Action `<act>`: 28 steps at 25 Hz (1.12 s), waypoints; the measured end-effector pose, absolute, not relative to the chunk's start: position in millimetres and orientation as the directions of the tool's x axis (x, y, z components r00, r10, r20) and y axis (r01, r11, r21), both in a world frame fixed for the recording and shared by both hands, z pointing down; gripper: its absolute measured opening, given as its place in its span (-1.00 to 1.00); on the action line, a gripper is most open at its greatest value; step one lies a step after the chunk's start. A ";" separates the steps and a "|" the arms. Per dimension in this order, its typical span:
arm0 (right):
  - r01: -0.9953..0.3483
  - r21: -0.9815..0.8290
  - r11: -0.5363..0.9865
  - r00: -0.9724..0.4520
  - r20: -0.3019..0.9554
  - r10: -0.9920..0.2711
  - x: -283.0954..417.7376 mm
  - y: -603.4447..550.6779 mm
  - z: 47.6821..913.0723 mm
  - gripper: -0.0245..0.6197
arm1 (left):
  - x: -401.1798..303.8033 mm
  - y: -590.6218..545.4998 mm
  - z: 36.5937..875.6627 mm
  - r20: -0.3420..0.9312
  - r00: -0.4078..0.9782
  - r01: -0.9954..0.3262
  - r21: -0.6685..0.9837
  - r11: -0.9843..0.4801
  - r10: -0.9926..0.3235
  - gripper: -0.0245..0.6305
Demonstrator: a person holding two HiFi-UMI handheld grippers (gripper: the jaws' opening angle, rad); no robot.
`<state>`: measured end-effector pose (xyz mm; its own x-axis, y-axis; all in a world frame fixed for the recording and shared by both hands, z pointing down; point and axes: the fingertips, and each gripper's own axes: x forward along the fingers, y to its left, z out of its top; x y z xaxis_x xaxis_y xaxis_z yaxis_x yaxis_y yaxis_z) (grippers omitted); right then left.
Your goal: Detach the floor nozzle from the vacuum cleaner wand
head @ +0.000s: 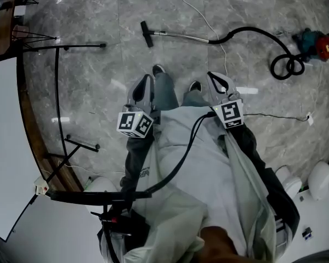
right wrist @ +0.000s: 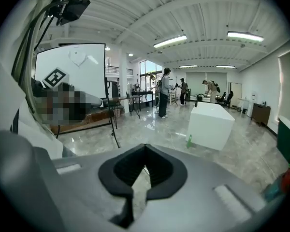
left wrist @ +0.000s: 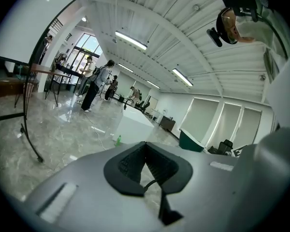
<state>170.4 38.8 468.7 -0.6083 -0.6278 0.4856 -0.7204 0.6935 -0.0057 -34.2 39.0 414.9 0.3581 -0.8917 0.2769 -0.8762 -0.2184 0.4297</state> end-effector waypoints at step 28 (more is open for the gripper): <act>-0.296 0.058 0.954 -0.403 0.897 -0.179 -8.0 -192.8 1108.7 -0.93 | -219.1 -128.9 930.8 0.684 0.343 -0.899 0.437 -0.015 -0.644 -0.91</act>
